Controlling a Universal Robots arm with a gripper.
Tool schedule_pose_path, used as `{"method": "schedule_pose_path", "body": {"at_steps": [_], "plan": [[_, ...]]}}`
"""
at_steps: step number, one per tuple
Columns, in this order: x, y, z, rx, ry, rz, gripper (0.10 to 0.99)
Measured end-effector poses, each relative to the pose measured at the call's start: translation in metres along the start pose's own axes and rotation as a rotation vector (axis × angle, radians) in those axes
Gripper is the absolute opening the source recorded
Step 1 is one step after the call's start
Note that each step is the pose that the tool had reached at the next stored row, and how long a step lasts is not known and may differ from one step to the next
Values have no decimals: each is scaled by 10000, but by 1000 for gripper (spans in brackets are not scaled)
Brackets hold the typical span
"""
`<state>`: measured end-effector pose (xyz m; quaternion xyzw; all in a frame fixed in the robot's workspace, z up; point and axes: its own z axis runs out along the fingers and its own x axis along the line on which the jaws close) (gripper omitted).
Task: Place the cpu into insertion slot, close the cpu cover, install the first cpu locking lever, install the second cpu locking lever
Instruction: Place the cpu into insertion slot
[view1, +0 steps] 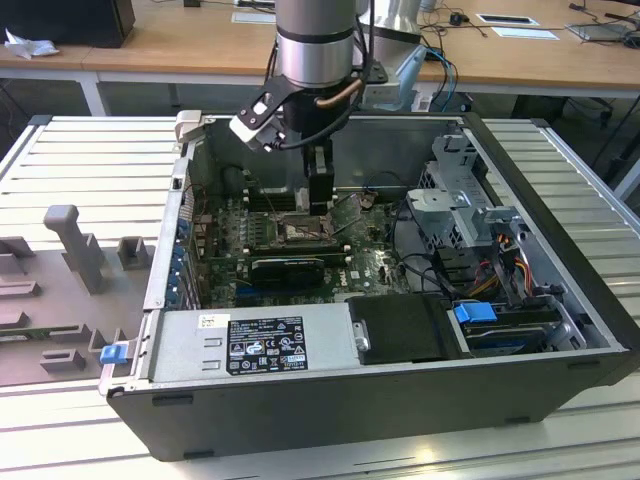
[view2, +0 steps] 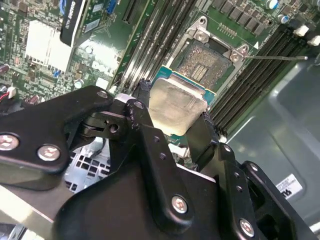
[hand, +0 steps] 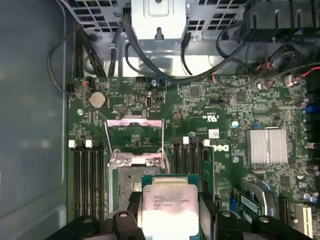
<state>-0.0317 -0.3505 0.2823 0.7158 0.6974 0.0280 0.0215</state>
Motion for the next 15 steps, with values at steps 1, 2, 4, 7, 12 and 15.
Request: {"method": "schedule_pose_path", "body": {"at_steps": [1,2,4,7,12,15], "plan": [[0,-1,18,11,-1,-1,537],[0,-3,49,20,0,0,537],[-1,-6,88,30,-1,0,537],[-1,-8,112,36,-2,0,537],[-2,-14,218,37,-14,-2,537],[0,-15,227,37,-15,-1,537]]}}
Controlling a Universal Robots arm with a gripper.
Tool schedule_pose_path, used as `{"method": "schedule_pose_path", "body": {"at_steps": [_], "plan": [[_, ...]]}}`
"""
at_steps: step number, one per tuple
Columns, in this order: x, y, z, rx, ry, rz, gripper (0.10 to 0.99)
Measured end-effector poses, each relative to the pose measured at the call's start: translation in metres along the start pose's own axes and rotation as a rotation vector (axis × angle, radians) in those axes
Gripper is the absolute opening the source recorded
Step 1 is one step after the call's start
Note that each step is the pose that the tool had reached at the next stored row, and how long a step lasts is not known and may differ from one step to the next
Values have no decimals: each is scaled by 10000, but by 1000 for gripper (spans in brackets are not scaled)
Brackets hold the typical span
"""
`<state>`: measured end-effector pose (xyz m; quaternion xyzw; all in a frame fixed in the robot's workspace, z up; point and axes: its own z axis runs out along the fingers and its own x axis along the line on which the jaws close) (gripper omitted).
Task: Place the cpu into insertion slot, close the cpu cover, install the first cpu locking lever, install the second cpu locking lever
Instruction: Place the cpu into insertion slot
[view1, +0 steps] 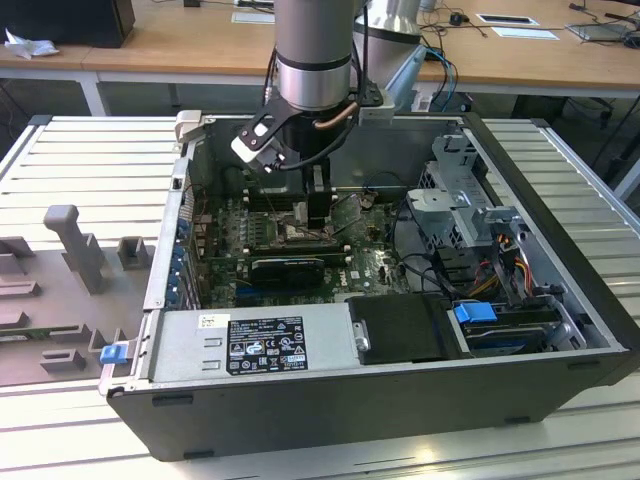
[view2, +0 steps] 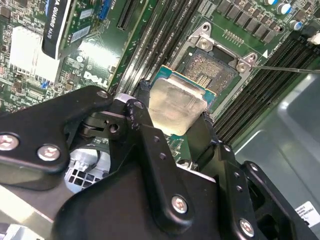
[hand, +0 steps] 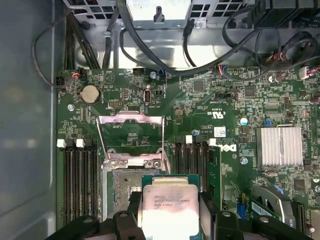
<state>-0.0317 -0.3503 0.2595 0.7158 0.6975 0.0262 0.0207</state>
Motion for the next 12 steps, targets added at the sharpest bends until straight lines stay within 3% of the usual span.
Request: {"method": "schedule_pose_path", "body": {"at_steps": [4,9,12], "plan": [[85,-4,33,-1,0,0,537],[226,-19,133,-2,2,-40,537],[256,-93,252,-21,16,-237,537]]}}
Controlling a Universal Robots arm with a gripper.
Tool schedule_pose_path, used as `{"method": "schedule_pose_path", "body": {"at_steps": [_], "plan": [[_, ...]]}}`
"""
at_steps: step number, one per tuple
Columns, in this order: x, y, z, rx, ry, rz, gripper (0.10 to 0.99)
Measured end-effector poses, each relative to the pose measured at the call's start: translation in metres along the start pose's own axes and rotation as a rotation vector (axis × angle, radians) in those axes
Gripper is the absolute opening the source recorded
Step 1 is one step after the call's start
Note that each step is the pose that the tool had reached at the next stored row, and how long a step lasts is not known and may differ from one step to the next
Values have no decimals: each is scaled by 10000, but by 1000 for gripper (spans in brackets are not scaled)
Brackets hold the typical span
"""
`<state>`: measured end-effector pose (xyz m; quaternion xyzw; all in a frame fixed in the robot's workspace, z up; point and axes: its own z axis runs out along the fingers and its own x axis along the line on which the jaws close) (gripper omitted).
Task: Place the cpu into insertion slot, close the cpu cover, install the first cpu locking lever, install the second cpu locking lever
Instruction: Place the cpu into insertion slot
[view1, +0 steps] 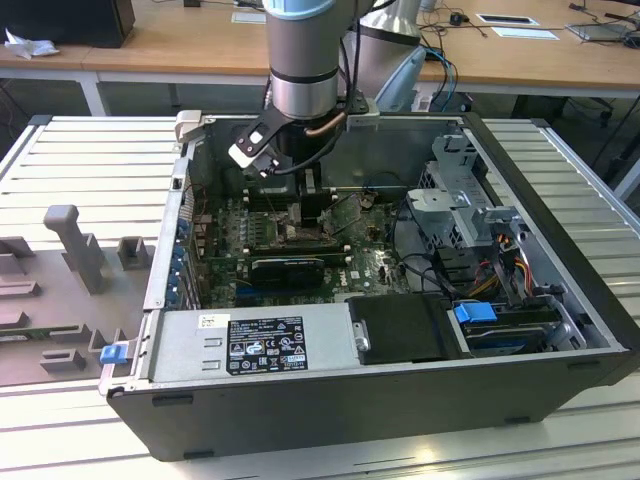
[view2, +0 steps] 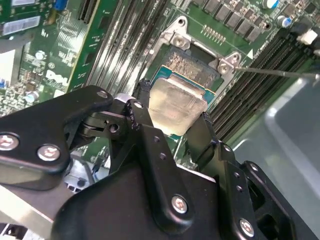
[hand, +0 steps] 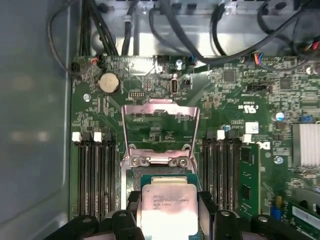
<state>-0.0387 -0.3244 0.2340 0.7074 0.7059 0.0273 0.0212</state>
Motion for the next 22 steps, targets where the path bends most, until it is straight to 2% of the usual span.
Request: {"method": "schedule_pose_path", "body": {"at_steps": [3,4,8,13,15,22], "plan": [[26,-47,63,-11,5,-56,537],[35,-73,109,-21,5,-57,537],[55,-75,192,-21,2,-36,537],[64,-52,239,-21,-4,50,537],[68,-54,286,-21,-4,50,537],[78,-56,332,-22,-10,128,537]]}}
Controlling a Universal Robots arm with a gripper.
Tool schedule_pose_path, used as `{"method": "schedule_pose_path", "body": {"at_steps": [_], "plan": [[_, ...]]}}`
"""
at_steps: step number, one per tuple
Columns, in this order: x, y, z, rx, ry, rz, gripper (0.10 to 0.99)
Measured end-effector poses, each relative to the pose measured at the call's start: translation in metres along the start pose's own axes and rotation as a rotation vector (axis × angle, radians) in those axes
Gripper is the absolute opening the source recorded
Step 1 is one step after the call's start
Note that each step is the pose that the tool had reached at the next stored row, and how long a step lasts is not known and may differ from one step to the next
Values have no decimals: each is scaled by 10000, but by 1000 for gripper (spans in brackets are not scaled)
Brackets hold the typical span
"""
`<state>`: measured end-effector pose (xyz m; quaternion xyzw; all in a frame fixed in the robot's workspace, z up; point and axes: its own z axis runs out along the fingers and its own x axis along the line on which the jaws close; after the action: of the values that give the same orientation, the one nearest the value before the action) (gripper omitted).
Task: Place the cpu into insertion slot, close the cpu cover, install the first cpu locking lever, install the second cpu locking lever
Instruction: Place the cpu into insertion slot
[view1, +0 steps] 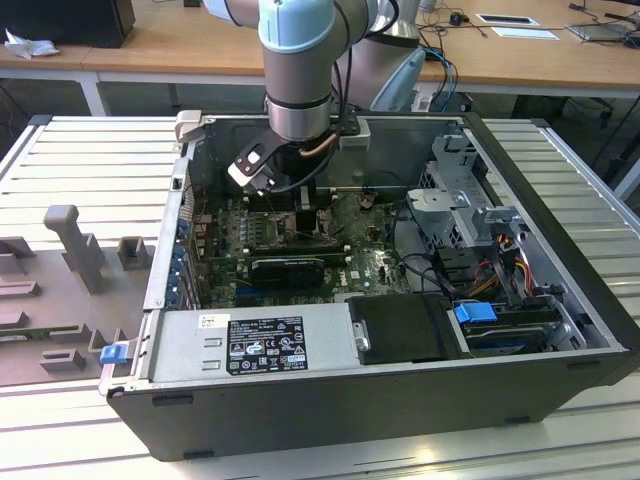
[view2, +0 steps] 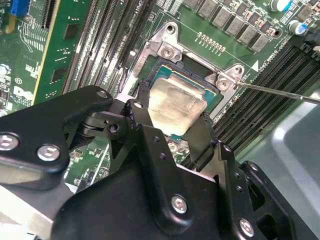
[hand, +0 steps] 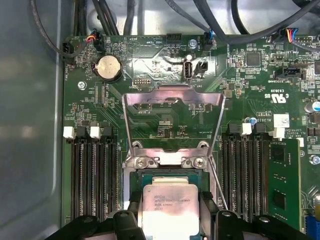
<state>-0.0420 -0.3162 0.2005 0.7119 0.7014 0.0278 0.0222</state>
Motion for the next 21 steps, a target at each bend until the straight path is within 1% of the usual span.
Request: {"method": "schedule_pose_path", "body": {"at_steps": [9,16,17,18,21], "plan": [[0,0,2,0,-1,15,537],[1,13,7,-5,-4,14,537],[1,13,7,-1,-4,14,553],[1,13,7,-1,-5,14,616],[0,12,6,0,-7,14,616]]}}
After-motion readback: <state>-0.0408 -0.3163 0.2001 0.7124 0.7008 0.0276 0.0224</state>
